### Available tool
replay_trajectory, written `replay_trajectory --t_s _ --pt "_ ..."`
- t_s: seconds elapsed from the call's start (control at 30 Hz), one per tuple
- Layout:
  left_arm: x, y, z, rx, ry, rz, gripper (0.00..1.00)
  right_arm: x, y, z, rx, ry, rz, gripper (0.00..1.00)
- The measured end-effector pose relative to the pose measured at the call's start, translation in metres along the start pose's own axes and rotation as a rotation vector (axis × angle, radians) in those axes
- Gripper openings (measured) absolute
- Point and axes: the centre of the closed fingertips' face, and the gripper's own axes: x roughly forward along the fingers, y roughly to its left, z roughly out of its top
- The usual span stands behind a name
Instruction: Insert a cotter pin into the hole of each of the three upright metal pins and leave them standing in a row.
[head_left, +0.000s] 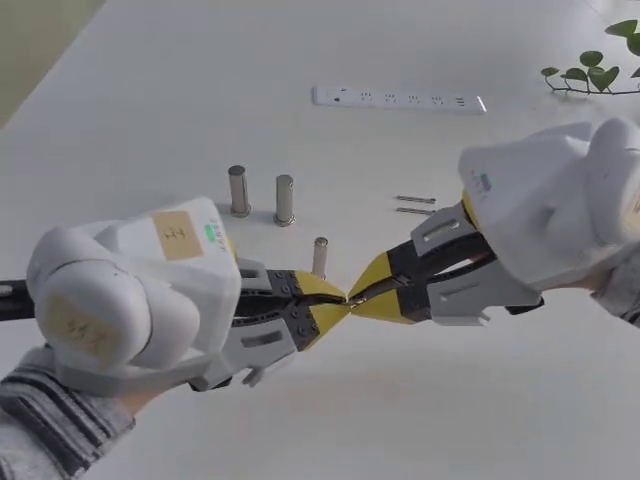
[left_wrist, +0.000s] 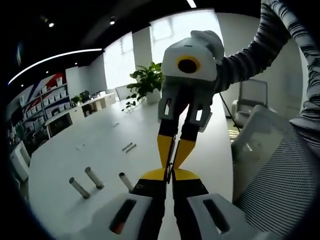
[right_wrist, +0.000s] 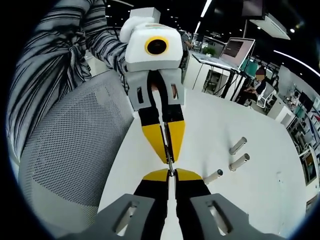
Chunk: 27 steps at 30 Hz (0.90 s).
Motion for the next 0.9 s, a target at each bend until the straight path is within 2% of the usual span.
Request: replay_trajectory --t_s 0.17,0.27,0.33,0.4,0.43,0.53,0.67,0.73,0.9 --pt "0.000 0.006 -0.004 -0.020 0.010 0.030 0.02 -0.001 -0.006 -0.007 0.001 0.025 -0.028 0.00" --pt "0.000 0.012 -0.007 -0.027 0.009 0.062 0.09 -0.002 -0.015 -0.016 0.004 0.057 -0.064 0.00" --pt "0.000 0.019 -0.012 -0.029 0.019 0.097 0.12 -0.003 -0.021 -0.020 0.020 0.070 -0.097 0.00" --pt "-0.002 0.029 -0.017 -0.007 0.040 0.159 0.15 -0.004 -0.027 -0.025 0.031 0.092 -0.123 0.00" --pt "-0.001 0.029 -0.018 0.004 0.037 0.161 0.16 -0.004 -0.029 -0.027 0.028 0.101 -0.129 0.00" --pt "0.002 0.031 -0.025 -0.023 0.043 0.181 0.23 -0.004 -0.035 -0.031 0.050 0.104 -0.146 0.00" --pt "0.005 0.041 -0.034 -0.070 0.052 0.233 0.22 -0.002 -0.044 -0.039 0.070 0.136 -0.186 0.00" --pt "0.006 0.045 -0.043 -0.082 0.089 0.253 0.22 0.000 -0.047 -0.042 0.087 0.141 -0.199 0.00" --pt "0.011 0.056 -0.045 -0.149 0.067 0.300 0.21 0.004 -0.057 -0.053 0.122 0.174 -0.233 0.00"
